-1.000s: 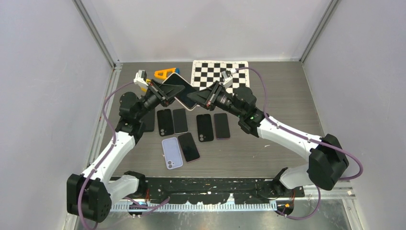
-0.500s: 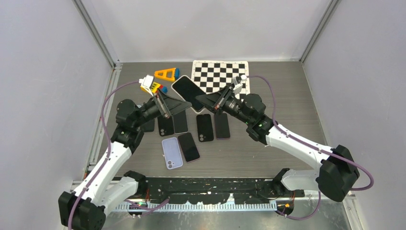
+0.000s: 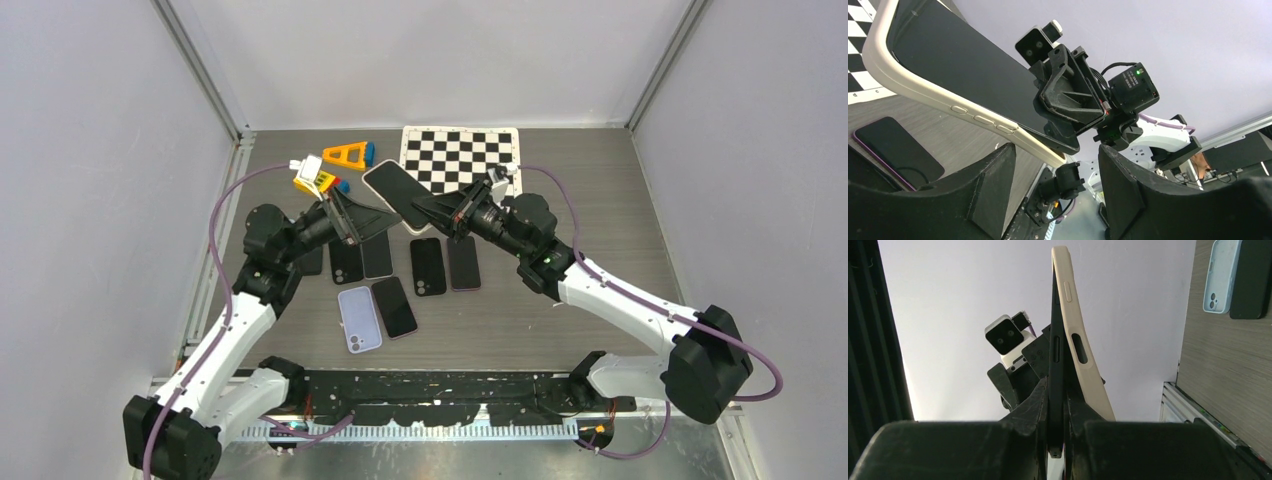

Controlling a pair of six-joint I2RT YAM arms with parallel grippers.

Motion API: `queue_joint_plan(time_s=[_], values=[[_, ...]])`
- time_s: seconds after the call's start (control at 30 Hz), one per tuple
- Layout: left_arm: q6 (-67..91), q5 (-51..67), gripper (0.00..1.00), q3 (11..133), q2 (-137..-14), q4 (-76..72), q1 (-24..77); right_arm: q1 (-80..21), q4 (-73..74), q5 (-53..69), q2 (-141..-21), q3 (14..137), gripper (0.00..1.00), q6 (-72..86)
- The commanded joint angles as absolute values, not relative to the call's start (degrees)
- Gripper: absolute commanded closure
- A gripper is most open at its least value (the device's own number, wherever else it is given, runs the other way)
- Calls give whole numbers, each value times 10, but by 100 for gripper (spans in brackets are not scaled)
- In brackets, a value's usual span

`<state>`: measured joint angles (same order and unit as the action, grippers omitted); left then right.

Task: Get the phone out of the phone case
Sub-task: Remove the phone case from the phone.

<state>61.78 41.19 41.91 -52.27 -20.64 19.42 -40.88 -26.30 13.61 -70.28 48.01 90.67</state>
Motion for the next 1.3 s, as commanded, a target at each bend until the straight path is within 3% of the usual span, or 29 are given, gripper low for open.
queue_joint_plan(time_s=[0.0,0.27,0.4,0.5,0.6,0.7,0.93,1.27], values=[[573,408,36,442,-524,-210,198,-410,-316,146,-697,518,99,954],[567,402,61,458,-539,-182,211,-410,-349,174,-718,526,99,1013],[540,387,66,456,-527,-158,212,-410,-373,183,-723,521,99,1050],[510,379,81,457,-521,-131,212,-410,-406,192,-725,514,99,1082],[474,358,84,462,-512,-84,212,-410,-447,202,-734,509,99,1111],[476,345,80,458,-507,-83,212,-410,-463,205,-735,507,99,1122],[512,306,51,463,-515,-105,212,-411,-445,201,-741,503,99,1104],[562,254,41,447,-542,-144,212,-413,-419,197,-751,501,99,1066]])
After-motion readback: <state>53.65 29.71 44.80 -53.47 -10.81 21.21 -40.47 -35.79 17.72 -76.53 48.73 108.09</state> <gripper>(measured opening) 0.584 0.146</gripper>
